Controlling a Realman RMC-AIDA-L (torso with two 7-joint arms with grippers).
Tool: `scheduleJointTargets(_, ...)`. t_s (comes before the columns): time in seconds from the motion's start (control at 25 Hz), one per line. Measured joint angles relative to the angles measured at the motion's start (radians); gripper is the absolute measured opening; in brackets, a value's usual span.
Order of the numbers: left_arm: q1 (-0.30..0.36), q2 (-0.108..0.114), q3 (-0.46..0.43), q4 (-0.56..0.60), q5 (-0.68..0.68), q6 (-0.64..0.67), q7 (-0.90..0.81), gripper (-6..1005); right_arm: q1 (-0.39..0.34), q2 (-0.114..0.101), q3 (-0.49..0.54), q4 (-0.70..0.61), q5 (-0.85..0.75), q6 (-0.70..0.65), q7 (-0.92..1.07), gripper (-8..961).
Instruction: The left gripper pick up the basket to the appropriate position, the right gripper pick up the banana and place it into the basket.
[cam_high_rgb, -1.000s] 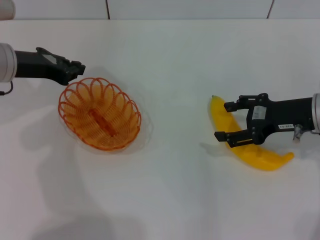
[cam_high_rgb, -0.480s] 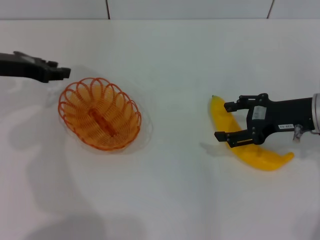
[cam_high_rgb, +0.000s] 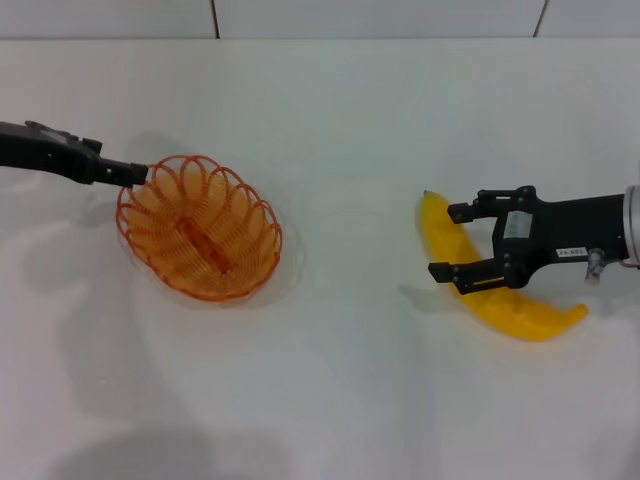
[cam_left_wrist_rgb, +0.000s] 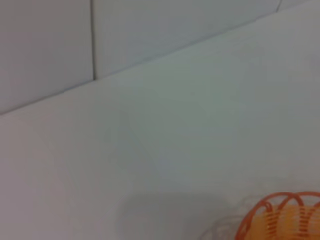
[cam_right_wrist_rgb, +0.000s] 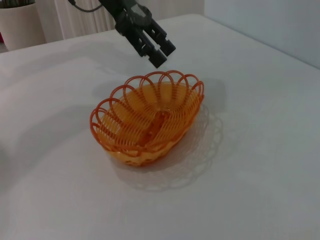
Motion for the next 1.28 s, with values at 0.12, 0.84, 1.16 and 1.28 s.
scheduleJointTargets(0.12,-0.009,-0.006,0.000,-0.007,0.015,-0.003,0.006,849,0.004,0.000,-0.001,0.000,0.000,0.000,0.000,877)
scheduleJointTargets(0.84,-0.054,-0.046,0.000,-0.103,0.065,-0.107,0.052,846,0.012,0.000,-0.002,0.016,0.000,0.000,0.000,877)
scheduleJointTargets(1.16,-0.061,-0.058,0.004,-0.109,0.076,-0.132,0.053,845,0.012,0.000,-0.001,0.015,0.000,0.000,0.000,876)
scheduleJointTargets(1.28,-0.061,-0.062,0.013,-0.110,0.081,-0.132,0.053,825,0.013,0.000,-0.001,0.015,0.000,0.000,0.000,876)
